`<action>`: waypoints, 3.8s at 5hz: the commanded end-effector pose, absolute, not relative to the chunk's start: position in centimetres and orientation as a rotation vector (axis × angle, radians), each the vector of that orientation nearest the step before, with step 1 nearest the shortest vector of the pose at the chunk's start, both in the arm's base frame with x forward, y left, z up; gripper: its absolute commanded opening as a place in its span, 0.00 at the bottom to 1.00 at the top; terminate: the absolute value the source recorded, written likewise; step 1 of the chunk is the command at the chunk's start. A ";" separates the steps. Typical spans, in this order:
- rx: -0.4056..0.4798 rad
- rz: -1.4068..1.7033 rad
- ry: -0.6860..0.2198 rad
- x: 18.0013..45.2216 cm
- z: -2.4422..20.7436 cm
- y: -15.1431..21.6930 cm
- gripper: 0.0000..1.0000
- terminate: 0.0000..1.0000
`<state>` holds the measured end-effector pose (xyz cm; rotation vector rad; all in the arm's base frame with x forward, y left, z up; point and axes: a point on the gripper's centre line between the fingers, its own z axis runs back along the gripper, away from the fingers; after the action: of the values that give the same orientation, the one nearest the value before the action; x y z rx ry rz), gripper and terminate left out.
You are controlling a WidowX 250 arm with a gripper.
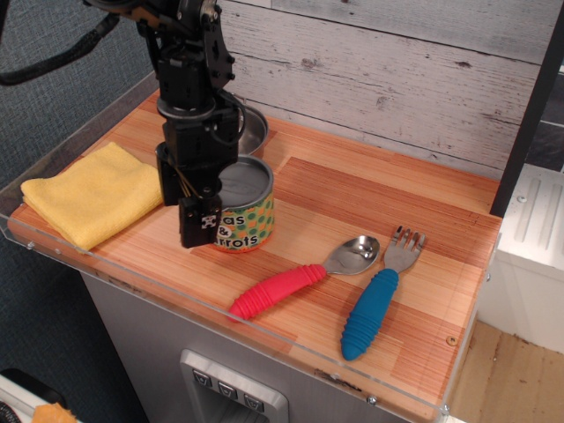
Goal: Slide the can back behind the silverware and near the wall.
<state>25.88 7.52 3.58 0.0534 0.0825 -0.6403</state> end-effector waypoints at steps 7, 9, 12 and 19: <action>0.097 -0.725 -0.186 36.3 5.0 0.5 1.00 0.00; 0.072 -0.682 -0.251 36.8 7.1 0.3 1.00 0.00; 0.048 -0.427 -0.247 34.1 9.5 2.5 1.00 0.00; 0.000 0.172 -0.274 29.8 14.4 8.9 1.00 0.00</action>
<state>29.88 8.27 12.57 -0.0118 -0.2298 0.1710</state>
